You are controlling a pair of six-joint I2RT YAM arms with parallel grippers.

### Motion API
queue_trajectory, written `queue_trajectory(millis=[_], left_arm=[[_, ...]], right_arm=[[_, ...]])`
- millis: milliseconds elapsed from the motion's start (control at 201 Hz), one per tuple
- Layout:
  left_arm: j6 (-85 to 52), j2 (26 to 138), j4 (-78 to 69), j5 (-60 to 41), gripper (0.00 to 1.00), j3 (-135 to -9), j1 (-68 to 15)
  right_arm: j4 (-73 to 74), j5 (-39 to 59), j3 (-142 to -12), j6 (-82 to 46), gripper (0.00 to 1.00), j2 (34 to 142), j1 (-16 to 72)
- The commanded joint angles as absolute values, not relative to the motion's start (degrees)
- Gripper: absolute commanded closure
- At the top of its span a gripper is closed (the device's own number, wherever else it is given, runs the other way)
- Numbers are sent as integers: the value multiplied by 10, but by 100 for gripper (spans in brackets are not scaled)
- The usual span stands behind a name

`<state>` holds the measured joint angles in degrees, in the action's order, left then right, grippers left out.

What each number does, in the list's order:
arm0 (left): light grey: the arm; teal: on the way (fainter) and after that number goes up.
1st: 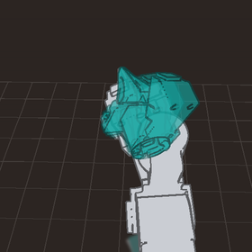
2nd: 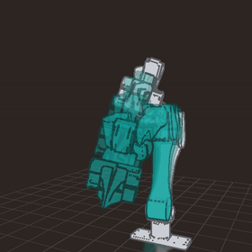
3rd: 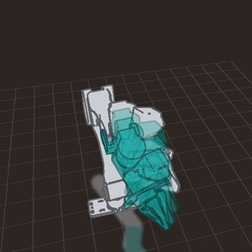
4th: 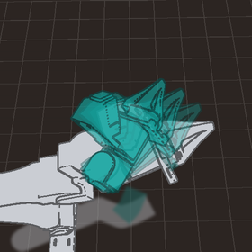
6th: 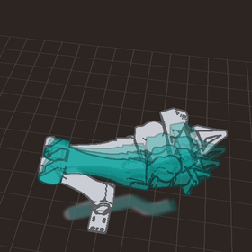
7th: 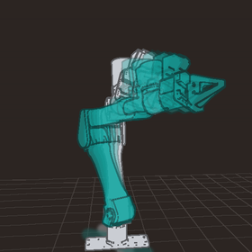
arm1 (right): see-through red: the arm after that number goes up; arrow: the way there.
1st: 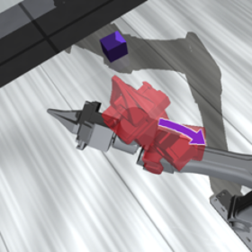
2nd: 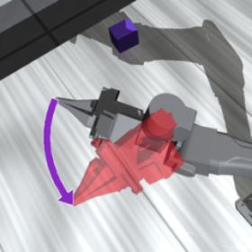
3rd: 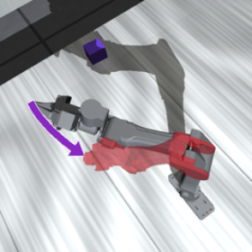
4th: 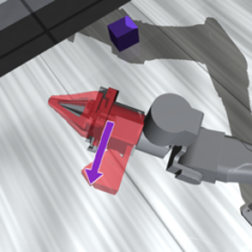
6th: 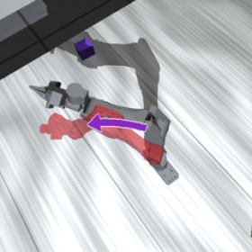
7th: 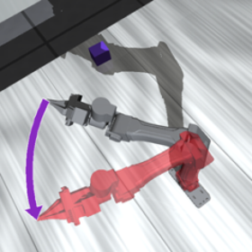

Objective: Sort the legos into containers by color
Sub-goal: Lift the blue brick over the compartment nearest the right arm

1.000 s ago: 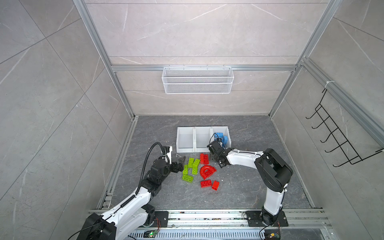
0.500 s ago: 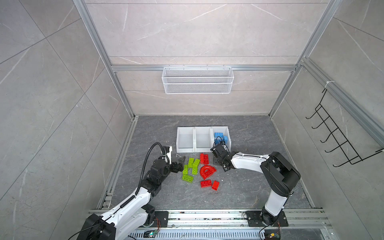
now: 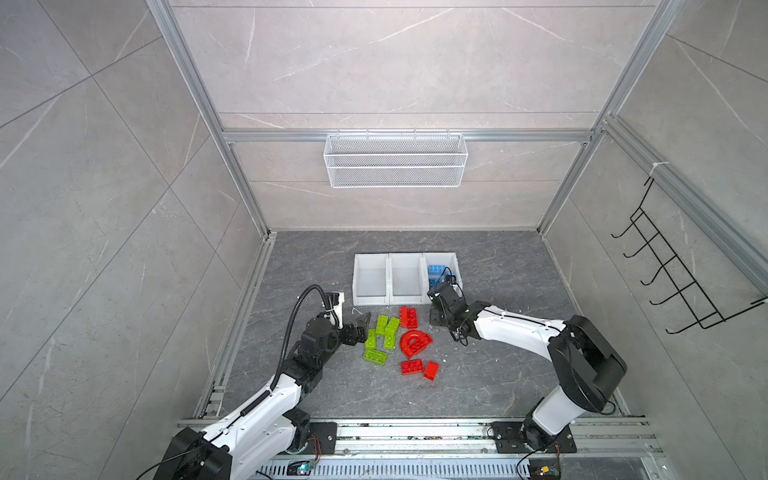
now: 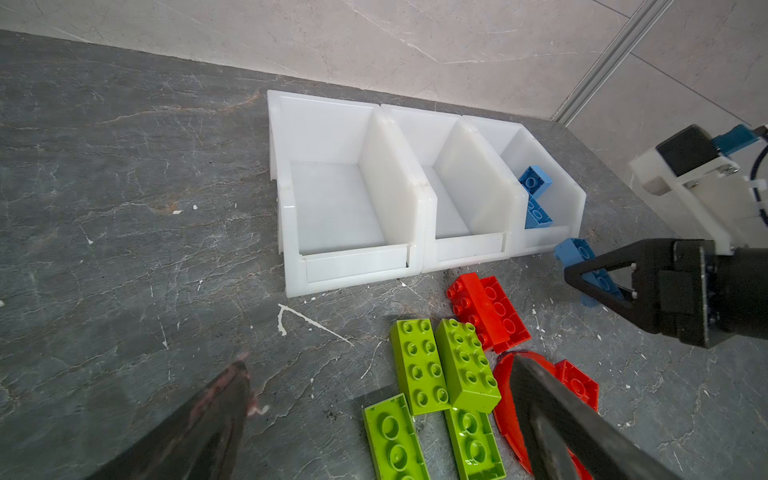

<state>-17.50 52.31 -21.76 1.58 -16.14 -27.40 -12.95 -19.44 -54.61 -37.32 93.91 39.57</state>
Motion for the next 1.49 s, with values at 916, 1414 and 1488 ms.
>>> queue_trajectory(millis=[916,1414,1488], left_arm=[[-173,525,-237,21,0,-172,-274],[-173,525,-238,25,0,-171,-274],[-174,525,-238,25,0,-171,-274]], right_arm=[[-212,12,-833,-122,66,1059,240],[-210,5,-877,-150,60,1147,232],[-225,-5,-889,-150,50,1150,231]])
